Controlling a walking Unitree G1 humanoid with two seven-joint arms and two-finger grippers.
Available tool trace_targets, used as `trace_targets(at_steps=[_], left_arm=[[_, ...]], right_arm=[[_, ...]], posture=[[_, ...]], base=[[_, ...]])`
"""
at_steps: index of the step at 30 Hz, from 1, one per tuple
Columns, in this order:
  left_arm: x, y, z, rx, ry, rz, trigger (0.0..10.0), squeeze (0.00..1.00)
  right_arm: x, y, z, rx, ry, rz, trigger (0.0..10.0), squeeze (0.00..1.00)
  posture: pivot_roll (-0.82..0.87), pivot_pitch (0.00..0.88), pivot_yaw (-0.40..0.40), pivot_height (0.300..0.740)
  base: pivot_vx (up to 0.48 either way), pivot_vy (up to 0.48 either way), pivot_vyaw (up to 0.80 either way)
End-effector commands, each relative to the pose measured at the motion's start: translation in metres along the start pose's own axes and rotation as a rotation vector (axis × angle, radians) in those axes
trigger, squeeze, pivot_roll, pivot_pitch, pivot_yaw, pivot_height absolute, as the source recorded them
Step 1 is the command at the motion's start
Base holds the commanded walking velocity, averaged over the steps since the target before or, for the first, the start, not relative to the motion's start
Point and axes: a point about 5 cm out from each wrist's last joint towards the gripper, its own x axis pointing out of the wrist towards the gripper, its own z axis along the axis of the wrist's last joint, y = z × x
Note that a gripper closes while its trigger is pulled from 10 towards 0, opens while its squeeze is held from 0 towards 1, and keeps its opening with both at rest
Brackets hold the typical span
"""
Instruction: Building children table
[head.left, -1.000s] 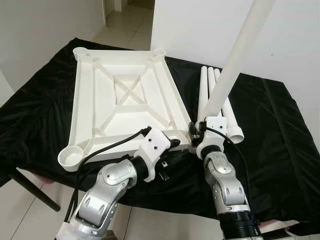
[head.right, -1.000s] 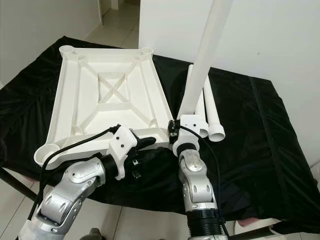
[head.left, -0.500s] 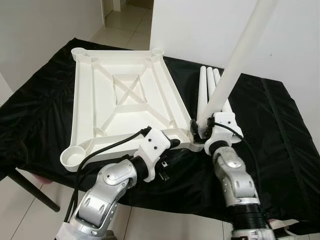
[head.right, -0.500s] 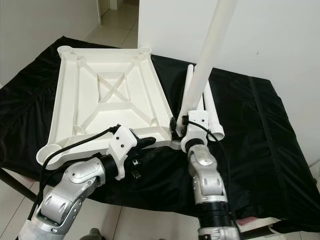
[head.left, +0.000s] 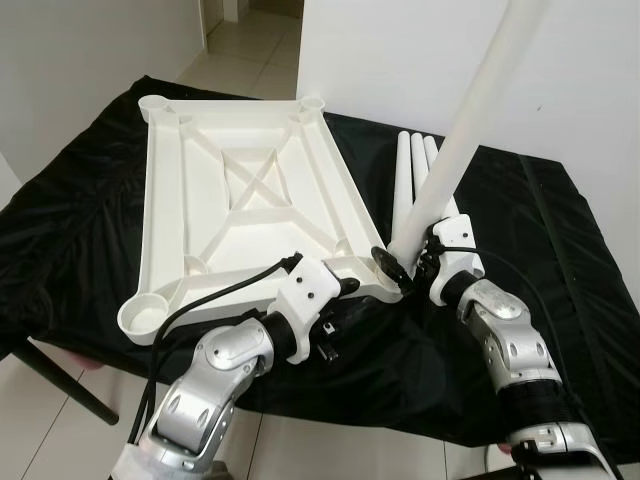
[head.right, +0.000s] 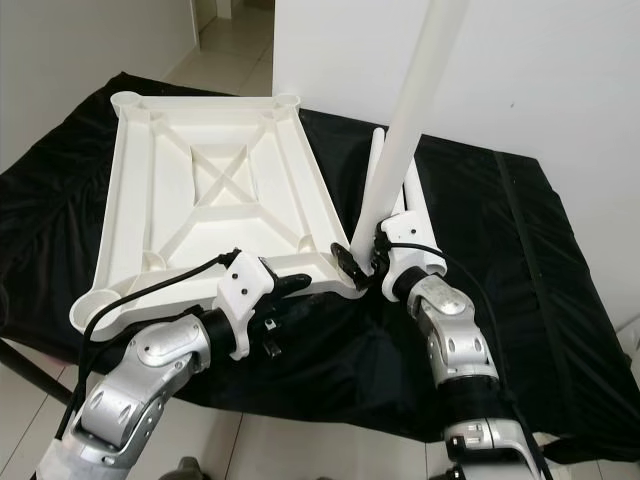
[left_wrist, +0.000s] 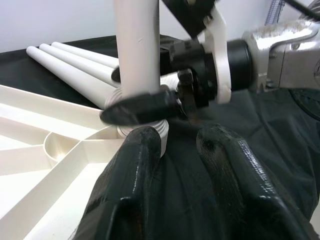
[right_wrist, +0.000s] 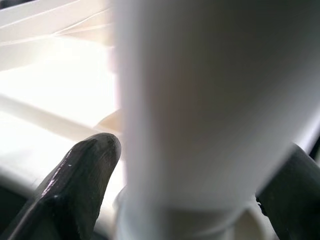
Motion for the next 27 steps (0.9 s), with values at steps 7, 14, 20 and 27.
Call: trace_targets(at_steps=[7, 14, 20, 27], left_arm=[[0.002, 0.002, -0.002, -0.009, 0.011, 0.039, 10.0, 0.0], [0.001, 0.002, -0.001, -0.005, 0.013, 0.037, 10.0, 0.0], [0.001, 0.0, -0.002, -0.013, 0.012, 0.034, 10.0, 0.0], [0.002, -0.001, -0.002, -0.018, 0.009, 0.029, 10.0, 0.0]], right_arm=[[0.002, -0.002, -0.005, 0.032, 0.004, 0.138, 2.4, 0.0], [0.002, -0.006, -0.008, 0.008, -0.001, 0.181, 0.0, 0.0], [0.0, -0.002, -0.016, 0.022, 0.003, 0.143, 6.3, 0.0], [0.003, 0.013, -0.024, 0.035, 0.043, 0.004, 10.0, 0.0]], posture=[[0.16, 0.019, -0.098, 0.74], [0.16, 0.014, -0.097, 0.74], [0.15, 0.013, -0.1, 0.74], [0.15, 0.013, -0.105, 0.74]], base=[[0.0, 0.0, 0.0], [0.0, 0.0, 0.0], [0.0, 0.0, 0.0], [0.0, 0.0, 0.0]])
